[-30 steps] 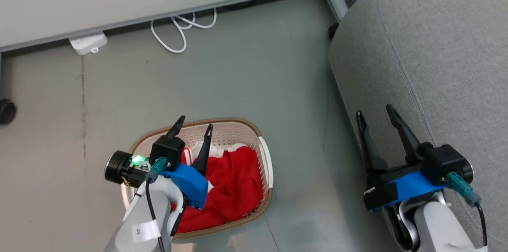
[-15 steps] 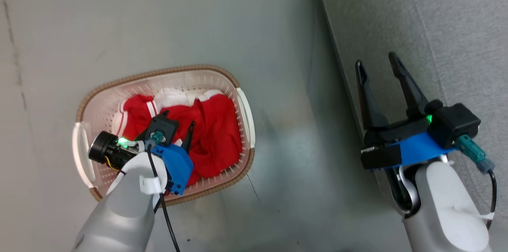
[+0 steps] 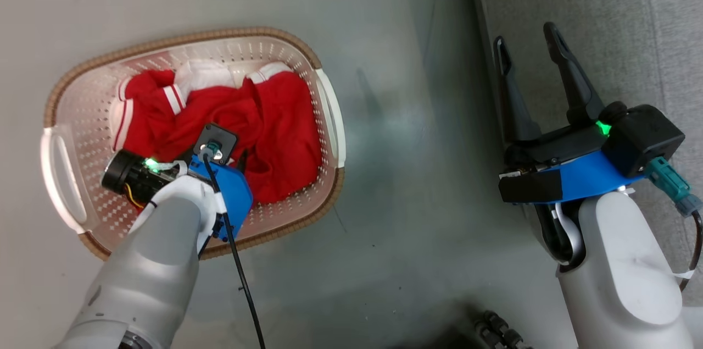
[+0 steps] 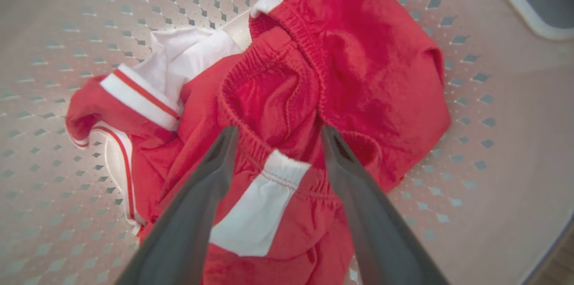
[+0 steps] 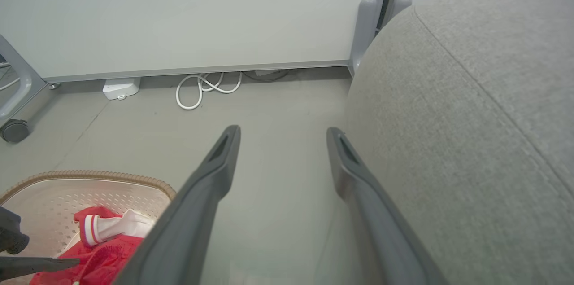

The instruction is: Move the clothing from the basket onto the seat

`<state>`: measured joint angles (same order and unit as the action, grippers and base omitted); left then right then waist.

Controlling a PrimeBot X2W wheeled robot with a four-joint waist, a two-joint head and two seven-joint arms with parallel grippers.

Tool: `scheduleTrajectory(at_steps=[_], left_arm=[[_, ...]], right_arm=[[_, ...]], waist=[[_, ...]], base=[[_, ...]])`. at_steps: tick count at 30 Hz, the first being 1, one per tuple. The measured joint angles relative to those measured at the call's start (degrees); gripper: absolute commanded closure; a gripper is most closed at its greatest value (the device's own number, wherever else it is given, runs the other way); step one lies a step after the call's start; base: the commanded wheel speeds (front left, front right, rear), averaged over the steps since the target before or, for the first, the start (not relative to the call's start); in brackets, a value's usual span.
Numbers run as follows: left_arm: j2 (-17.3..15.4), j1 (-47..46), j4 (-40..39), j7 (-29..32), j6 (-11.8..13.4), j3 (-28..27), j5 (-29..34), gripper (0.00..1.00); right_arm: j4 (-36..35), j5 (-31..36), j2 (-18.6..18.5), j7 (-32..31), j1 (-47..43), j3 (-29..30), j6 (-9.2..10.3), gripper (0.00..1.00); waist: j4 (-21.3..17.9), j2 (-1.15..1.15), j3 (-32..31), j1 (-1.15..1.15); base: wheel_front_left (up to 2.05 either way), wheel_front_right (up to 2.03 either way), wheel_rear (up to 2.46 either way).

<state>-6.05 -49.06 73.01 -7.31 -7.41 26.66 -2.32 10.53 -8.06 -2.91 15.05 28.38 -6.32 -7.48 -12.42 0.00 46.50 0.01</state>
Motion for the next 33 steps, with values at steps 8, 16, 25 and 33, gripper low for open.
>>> scheduleTrajectory(at_steps=[8, 16, 25, 33], left_arm=[[-1.38, -2.71, 0.60, 4.31, 0.98, 1.60, 0.91, 0.00], [-2.87, -5.47, 0.73, 7.57, 3.87, 3.43, 2.04, 0.00], [-3.43, -6.71, 0.78, 9.11, 3.25, 5.53, 2.93, 1.00], [-2.55, -6.62, 0.86, 8.16, 2.55, 6.32, 2.31, 1.00]], right_arm=[[-0.70, -0.03, 0.00, 0.00, 1.11, -0.08, 0.00, 0.00], [-1.79, -0.16, 0.00, 0.00, 1.90, -0.08, 0.00, 0.00], [-2.04, -0.53, 0.00, 0.00, 2.11, -0.21, 0.00, 0.00], [-1.48, -0.57, 0.00, 0.00, 2.23, 0.36, 0.00, 0.00]], waist=[[-0.53, 0.00, 4.81, 0.00], [-1.12, 0.00, 8.56, 0.00], [-1.32, 0.00, 10.47, -0.01], [-0.97, 0.00, 8.60, -0.01]], base=[[0.00, 0.00, 0.00], [0.00, 0.00, 0.00], [0.00, 0.00, 0.00], [0.00, 0.00, 0.00]])
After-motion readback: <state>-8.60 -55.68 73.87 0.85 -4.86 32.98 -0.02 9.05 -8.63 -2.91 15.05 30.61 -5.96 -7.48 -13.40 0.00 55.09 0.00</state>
